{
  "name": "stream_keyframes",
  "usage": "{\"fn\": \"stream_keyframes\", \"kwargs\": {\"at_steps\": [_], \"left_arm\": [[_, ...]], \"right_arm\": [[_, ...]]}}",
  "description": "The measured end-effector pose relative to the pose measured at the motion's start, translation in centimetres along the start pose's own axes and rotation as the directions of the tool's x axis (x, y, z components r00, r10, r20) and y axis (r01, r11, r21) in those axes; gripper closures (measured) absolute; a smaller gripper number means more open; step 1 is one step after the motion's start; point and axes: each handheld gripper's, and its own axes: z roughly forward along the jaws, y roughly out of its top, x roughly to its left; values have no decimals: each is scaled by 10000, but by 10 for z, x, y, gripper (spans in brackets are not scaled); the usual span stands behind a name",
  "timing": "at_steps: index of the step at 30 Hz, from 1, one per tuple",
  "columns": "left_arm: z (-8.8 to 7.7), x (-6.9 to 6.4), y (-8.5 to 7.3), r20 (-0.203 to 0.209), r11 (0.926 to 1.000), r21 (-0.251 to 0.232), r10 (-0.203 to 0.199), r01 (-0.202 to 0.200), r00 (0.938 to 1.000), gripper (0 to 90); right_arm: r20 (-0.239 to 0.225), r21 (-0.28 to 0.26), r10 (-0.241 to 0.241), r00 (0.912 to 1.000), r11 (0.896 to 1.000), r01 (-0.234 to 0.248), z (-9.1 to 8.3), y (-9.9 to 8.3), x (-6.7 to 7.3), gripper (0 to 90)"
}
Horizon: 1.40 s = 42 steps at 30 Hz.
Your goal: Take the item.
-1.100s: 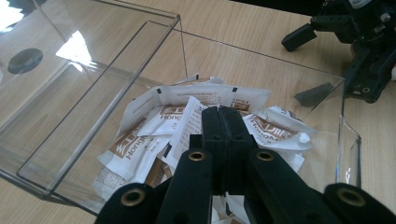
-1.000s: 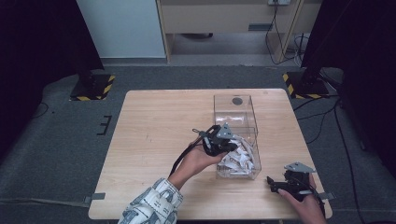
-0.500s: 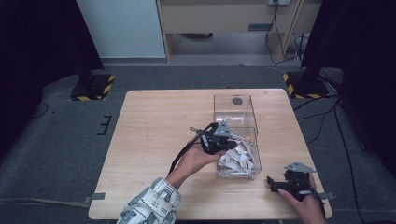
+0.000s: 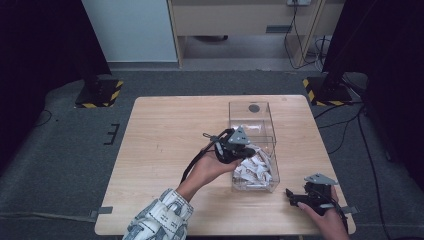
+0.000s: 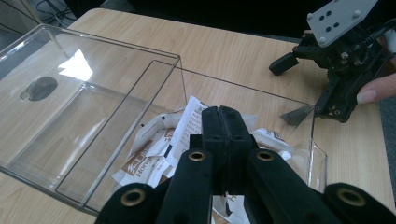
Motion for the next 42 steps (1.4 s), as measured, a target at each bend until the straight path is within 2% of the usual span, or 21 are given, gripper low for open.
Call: {"fn": "stream_keyframes", "kwargs": {"at_steps": [6,10,22,30,42], "left_arm": [[-8,5,0,-22,9998,-131,-151,150,9999,894],[-11,5,1,-38,9998,-154,-112,111,9999,894],[-9,4,6,28,9997,-247,23,-22,10000,894],[-21,6,10,-103,9989,-459,3,-7,9999,894],[-34,15,8,-355,9974,-721,-118,92,9993,894]], "right_arm": [[-23,0,-10,10000,10000,10,0,0,0,8],[-23,3,-9,10000,10000,9,0,0,0,8],[-18,-2,-33,10000,10000,33,0,0,0,9],[-18,0,-34,10000,10000,34,0,0,0,8],[-17,0,-32,10000,10000,32,0,0,0,8]]}}
